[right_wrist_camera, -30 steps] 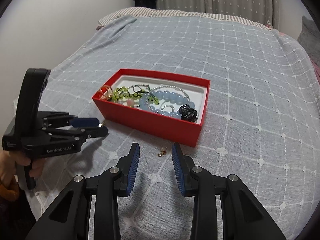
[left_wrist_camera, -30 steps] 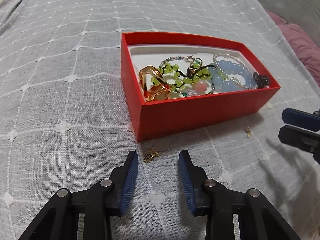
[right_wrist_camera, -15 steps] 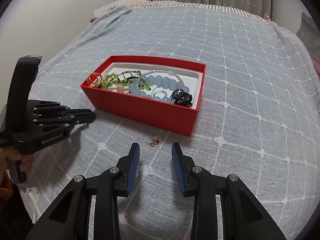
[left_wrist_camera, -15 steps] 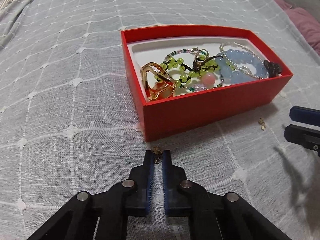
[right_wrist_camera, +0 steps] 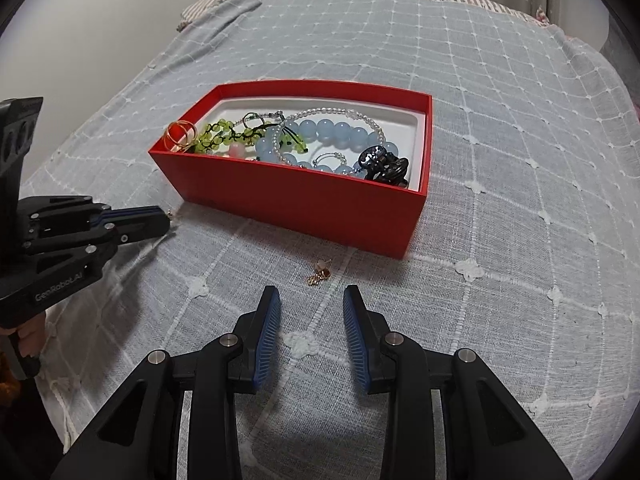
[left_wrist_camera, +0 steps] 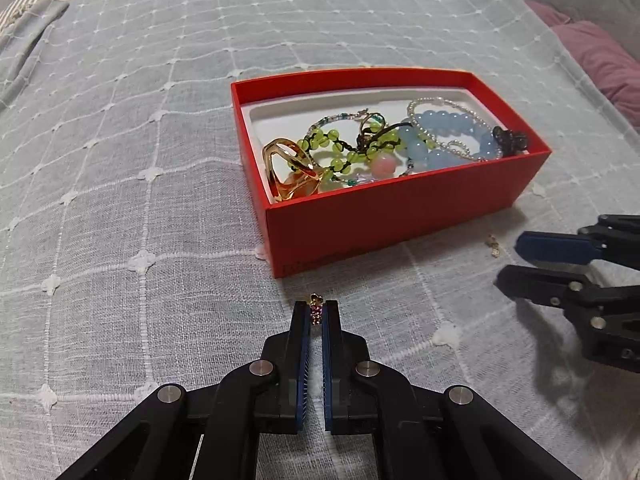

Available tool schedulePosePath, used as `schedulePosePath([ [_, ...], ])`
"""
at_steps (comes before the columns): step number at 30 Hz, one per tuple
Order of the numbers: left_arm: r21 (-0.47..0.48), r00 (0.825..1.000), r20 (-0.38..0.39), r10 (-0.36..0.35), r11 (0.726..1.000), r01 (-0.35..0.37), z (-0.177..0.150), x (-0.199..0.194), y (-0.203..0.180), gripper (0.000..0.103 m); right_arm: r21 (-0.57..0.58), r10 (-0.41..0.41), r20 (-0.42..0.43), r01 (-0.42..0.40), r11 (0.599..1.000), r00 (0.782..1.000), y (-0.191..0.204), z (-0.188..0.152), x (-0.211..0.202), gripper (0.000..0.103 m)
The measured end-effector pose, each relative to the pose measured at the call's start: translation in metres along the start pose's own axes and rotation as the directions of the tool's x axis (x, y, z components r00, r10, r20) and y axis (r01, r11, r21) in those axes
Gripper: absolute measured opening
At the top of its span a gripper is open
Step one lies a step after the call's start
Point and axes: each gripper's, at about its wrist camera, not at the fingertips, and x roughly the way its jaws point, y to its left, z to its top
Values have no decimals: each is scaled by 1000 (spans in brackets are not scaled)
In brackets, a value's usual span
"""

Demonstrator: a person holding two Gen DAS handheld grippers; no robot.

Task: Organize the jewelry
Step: 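Carry both gold earrings over the red box with both tools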

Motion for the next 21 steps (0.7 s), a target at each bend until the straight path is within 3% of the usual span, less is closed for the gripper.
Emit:
schedulePosePath([
  [5,-5,1000,-1,2,1000,-2,-1,-1,-1,0,-5,-21,4,21,1000,1000,4,3,8,34],
  [10,-15,1000,-15,7,1000,-7,0,4,1,0,-9,-52,6,52,999,999,6,7,13,20],
  [21,-67,999,-29,20,997,-22,6,7,3,0,-51,-94,2,94,994,996,13,10,17,6],
])
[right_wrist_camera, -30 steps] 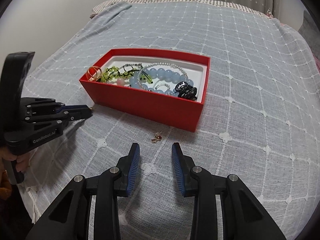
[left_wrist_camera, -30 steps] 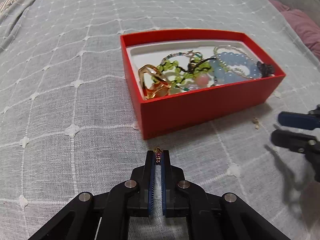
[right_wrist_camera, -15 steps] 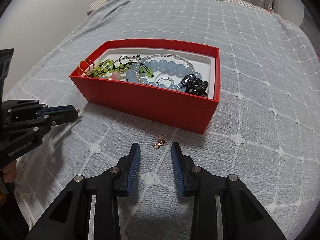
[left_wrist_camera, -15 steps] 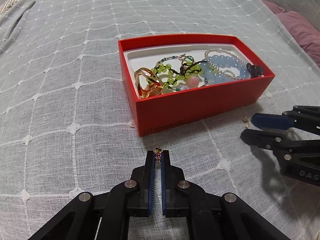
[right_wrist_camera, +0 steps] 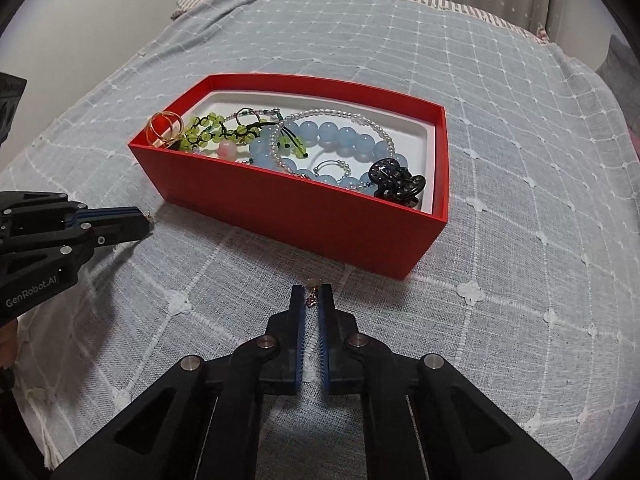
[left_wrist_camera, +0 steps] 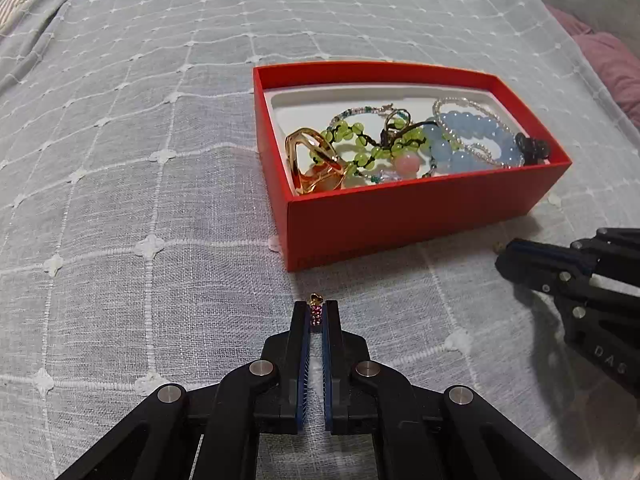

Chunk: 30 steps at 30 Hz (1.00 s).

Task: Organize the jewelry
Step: 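Carry both gold earrings over the red box with both tools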

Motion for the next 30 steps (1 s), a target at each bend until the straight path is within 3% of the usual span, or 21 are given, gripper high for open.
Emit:
schedulePosePath([
  [9,-27,1000,27,-13,1000,13,-2,-15,5,0,19,-2,12,2,1000,1000,-2,4,-12,6],
  [20,-58,996,83,-34,998,39,3,-38,5,0,56,48,75,-53,997,996,2,13,-58,6],
  [30,-85,978,187,-87,991,104,20,-58,-5,0,125,75,170,-97,987,983,-6,28,-92,6],
])
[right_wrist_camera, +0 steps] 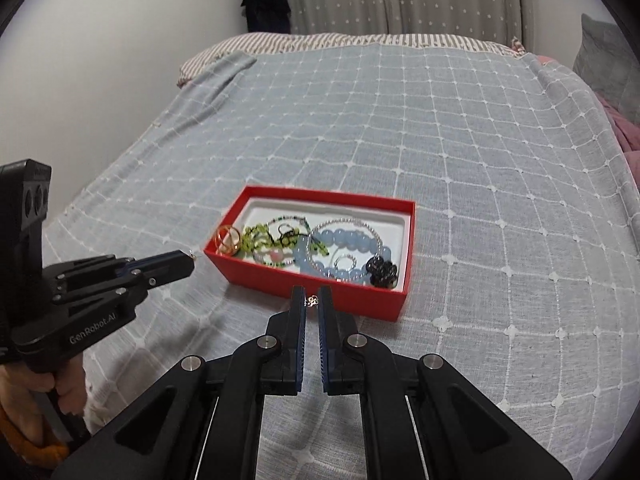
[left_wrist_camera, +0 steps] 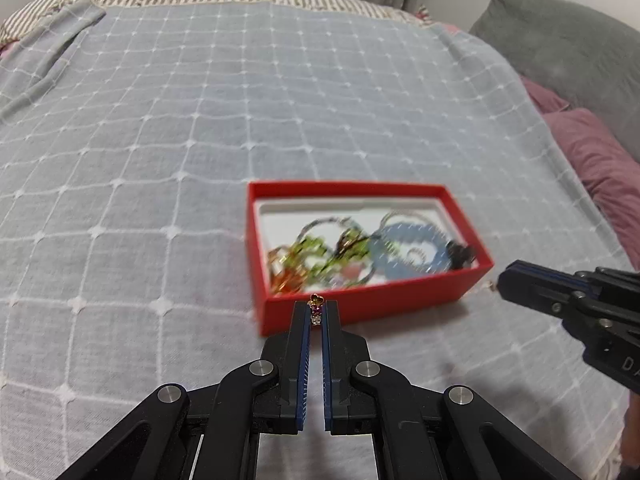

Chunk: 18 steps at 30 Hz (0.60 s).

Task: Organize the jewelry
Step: 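Carry both gold earrings over the red box with both tools, then open both tools to release the earrings into the red box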

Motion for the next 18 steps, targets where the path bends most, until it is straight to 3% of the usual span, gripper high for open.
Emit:
schedulePosePath([
  [9,23,999,47,-27,999,26,14,21,-24,0,50,8,38,-10,999,999,-8,12,9,6],
  [18,20,999,36,-10,1000,9,20,45,-29,0,83,-16,35,13,996,999,-23,17,30,6],
])
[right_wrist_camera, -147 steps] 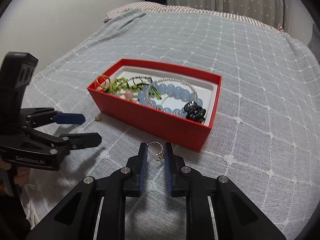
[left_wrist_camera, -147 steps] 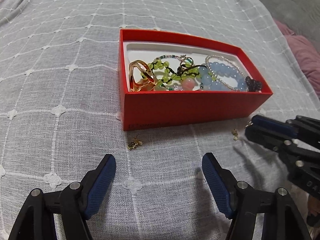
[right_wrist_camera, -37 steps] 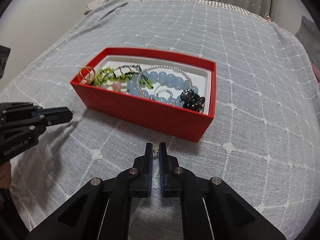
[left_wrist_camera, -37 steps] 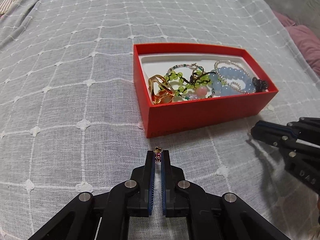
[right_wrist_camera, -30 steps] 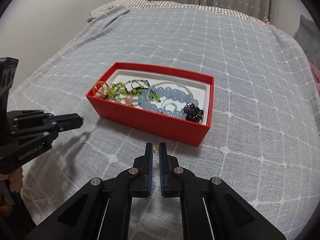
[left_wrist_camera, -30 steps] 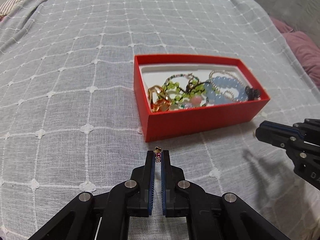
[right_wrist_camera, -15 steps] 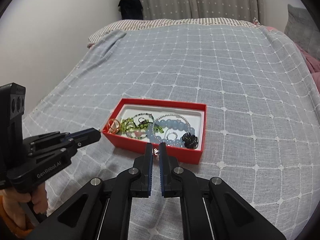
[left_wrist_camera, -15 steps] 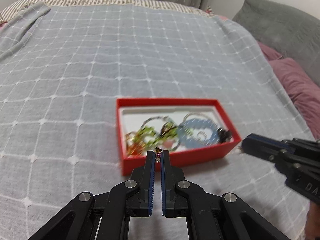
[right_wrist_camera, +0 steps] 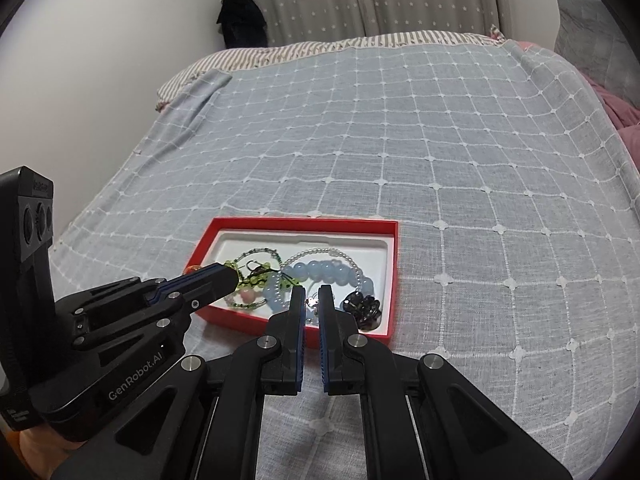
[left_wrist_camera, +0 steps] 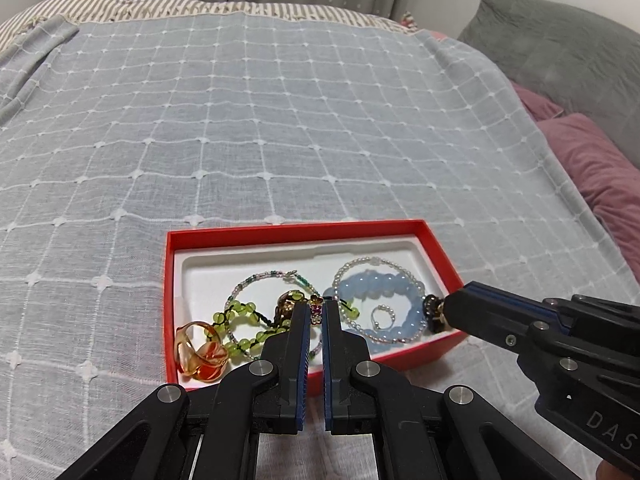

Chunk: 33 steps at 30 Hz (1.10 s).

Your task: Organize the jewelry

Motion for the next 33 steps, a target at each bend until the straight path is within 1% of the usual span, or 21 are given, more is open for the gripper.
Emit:
schedulePosePath([
  [5,-14,1000,-15,23,1000,-24,0,6,2,2,-2,8,8,-8,1000,1000,-3,2,5,7],
  [7,-12,999,-13,31,999,-31,0,4,2,9,-4,12,-4,-12,1000,1000,-4,3,7,8],
  [8,-9,999,-11,36,999,-37,0,3,2,17,-6,10,-7,-10,1000,1000,-4,3,7,8],
  [9,-7,999,-9,42,999,-42,1,1,2,22,-7,6,-9,-7,1000,1000,-5,3,7,8],
  [11,-4,999,-7,50,999,-50,1,-1,3,26,-10,0,-15,0,1000,1000,-6,3,7,11],
  [13,-3,998,-9,59,998,-59,1,-4,3,31,-10,-1,-17,0,1000,1000,-6,2,4,21],
  [14,-2,998,-11,63,998,-63,1,-6,3,37,-10,1,-14,-1,1000,1000,-6,2,2,23],
  [15,-2,998,-10,63,998,-63,1,-9,3,44,-11,0,-11,-1,1000,1000,-6,2,0,28],
  [16,-3,998,-7,63,998,-63,0,-12,3,46,-13,0,-7,0,1000,1000,-6,2,-3,32],
  [20,-4,999,-6,51,999,-51,-2,-26,4,60,-19,-5,5,6,1000,1000,-8,0,-17,40],
  [21,-4,999,-6,48,999,-48,-3,-30,5,64,-18,-10,7,10,1000,1000,-9,-1,-21,46],
  [22,-5,999,-8,48,999,-48,-3,-33,6,66,-16,-14,10,14,1000,1000,-10,-2,-26,50],
  [25,-29,999,-11,41,999,-41,-7,-44,15,71,-7,-25,14,26,1000,1000,-13,-5,-37,53],
  [27,-51,999,-17,41,998,-42,-10,-51,22,79,2,-32,14,32,999,999,-14,-7,-44,55],
  [30,-76,997,-31,67,995,-69,-17,-58,29,87,10,-53,6,53,999,999,-13,-12,-53,61],
  [31,-82,996,-44,78,993,-81,-21,-60,30,89,10,-62,1,62,998,998,-12,-14,-55,64],
  [33,-88,993,-70,100,991,-106,-30,-62,30,96,9,-84,-15,84,996,996,-9,-18,-58,66],
])
